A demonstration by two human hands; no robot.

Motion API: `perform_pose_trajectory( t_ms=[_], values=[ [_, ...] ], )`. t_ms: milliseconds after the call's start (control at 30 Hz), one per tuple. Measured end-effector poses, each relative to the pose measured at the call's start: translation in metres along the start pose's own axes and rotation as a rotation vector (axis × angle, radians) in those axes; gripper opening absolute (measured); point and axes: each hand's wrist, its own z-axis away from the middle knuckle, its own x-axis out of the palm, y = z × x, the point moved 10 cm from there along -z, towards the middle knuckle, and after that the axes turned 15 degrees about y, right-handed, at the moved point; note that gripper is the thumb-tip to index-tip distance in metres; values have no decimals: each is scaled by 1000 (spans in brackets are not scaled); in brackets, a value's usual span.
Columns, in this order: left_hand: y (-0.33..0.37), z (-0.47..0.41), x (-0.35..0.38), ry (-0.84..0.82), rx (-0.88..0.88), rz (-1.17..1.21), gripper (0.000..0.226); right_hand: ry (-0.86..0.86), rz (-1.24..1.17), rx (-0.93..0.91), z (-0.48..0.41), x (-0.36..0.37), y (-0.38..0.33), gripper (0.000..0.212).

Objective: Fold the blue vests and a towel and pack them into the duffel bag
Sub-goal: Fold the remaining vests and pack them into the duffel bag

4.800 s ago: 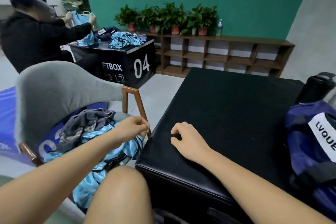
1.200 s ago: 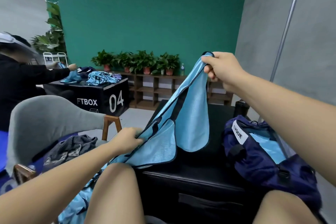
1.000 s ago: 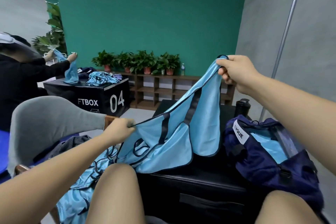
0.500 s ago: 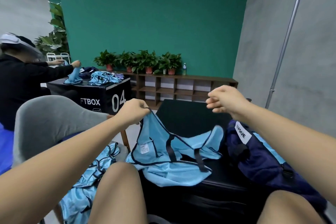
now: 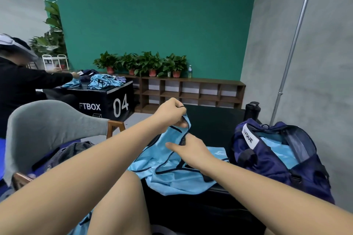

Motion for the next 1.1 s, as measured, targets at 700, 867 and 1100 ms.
perform_pose_trajectory(
  t_ms=[700, 867, 1100],
  values=[
    [-161, -2, -38, -80, 26, -438, 18, 113, -568, 95, -72, -130, 2, 14],
    [-187, -8, -39, -106, 140, -699, 32, 123, -576, 96, -73, -151, 10, 13],
    [-216, -20, -60, -108, 111, -810, 33, 200, -578, 124, -79, -183, 30, 17]
  ],
)
